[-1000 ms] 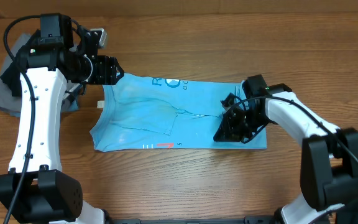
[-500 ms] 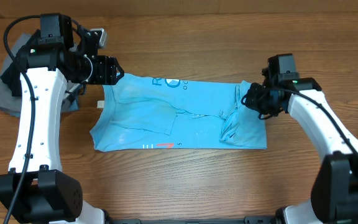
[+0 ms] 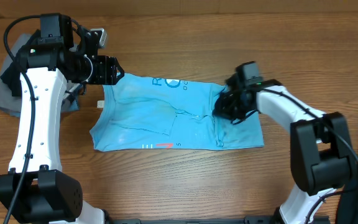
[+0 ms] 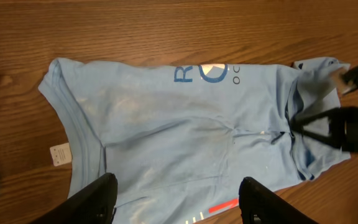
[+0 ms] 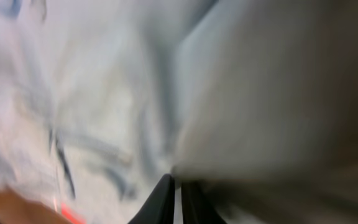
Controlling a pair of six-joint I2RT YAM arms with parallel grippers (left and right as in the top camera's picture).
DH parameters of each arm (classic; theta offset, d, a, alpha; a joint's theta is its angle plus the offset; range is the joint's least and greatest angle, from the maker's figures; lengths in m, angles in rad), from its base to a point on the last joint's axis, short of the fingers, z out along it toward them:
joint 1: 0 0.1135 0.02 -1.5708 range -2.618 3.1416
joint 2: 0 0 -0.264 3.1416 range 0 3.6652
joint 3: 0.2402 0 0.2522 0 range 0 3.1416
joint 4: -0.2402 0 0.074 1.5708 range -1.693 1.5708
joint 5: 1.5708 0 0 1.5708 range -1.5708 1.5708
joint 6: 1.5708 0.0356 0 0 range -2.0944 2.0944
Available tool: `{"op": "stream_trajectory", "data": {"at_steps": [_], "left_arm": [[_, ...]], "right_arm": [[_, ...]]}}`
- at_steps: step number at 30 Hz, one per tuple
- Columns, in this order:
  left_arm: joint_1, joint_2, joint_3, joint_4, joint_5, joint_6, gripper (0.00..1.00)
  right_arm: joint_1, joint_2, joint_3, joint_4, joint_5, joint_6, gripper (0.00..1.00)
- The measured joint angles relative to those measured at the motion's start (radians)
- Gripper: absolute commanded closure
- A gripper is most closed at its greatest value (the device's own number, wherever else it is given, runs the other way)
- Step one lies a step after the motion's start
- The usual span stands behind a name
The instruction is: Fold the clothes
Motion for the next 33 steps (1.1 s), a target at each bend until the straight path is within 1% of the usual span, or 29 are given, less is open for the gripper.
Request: {"op": "stream_trajectory", "data": {"at_steps": [1,3,4,7,12,14,16,18,20,21,22,23,24,25,26,28,30,31,32,33], "left_arm": [[0.0,0.0,0.0,0.0,0.001,0.0,0.34],[0.0,0.0,0.0,0.0,0.001,0.0,0.34],[0.0,0.0,0.0,0.0,0.001,0.0,0.34],[0.0,0.0,0.0,0.0,0.001,0.0,0.34],[0.0,0.0,0.0,0.0,0.001,0.0,0.34],[0.0,0.0,0.0,0.0,0.001,0.0,0.33],[0.0,0.0,0.0,0.0,0.001,0.0,0.33],[0.0,0.0,0.0,0.0,0.001,0.0,0.33],[0.0,0.0,0.0,0.0,0.001,0.0,0.33],[0.0,0.0,0.0,0.0,0.001,0.0,0.33],[0.0,0.0,0.0,0.0,0.001,0.0,0.33],[0.0,0.0,0.0,0.0,0.001,0.0,0.33],[0.0,0.0,0.0,0.0,0.001,0.0,0.33],[0.0,0.0,0.0,0.0,0.002,0.0,0.33],[0.0,0.0,0.0,0.0,0.002,0.0,0.33],[0.0,0.0,0.0,-0.002,0.002,0.0,0.33],[0.0,0.0,0.0,-0.008,0.002,0.0,0.34],[0.0,0.0,0.0,-0.011,0.002,0.0,0.34],[0.0,0.0,0.0,-0.012,0.003,0.0,0.34],[0.0,0.0,0.0,-0.011,0.004,0.0,0.34]], "right_arm": [[0.015,-0.003,0.01,-0.038,0.006,-0.018,0.93],[0.027,-0.021,0.048,-0.115,0.052,-0.035,0.72],[0.023,-0.029,0.068,-0.139,0.078,-0.035,0.69],[-0.014,-0.073,0.147,-0.166,0.159,-0.036,0.67],[-0.083,-0.131,0.213,-0.119,0.235,-0.004,0.51],[-0.1,-0.133,0.213,-0.106,0.271,0.0,0.5],[-0.117,-0.13,0.213,-0.1,0.31,0.0,0.57],[-0.135,-0.13,0.213,-0.087,0.319,0.003,0.6],[-0.154,-0.128,0.213,-0.073,0.303,0.003,0.61],[-0.162,-0.126,0.213,-0.066,0.287,0.003,0.59],[-0.167,-0.122,0.213,-0.065,0.279,-0.001,0.52],[-0.167,-0.119,0.213,-0.071,0.278,0.003,0.48],[-0.167,-0.113,0.213,-0.084,0.281,0.003,0.48],[-0.164,-0.107,0.213,-0.104,0.29,0.002,0.53],[-0.162,-0.099,0.213,-0.127,0.301,0.002,0.62],[-0.158,-0.077,0.213,-0.183,0.335,0.013,0.75],[-0.161,-0.055,0.212,-0.219,0.355,0.013,0.73],[-0.163,-0.04,0.211,-0.237,0.367,0.015,0.64],[-0.166,-0.027,0.209,-0.255,0.373,0.018,0.59],[-0.17,-0.015,0.204,-0.272,0.38,0.008,0.57]]}}
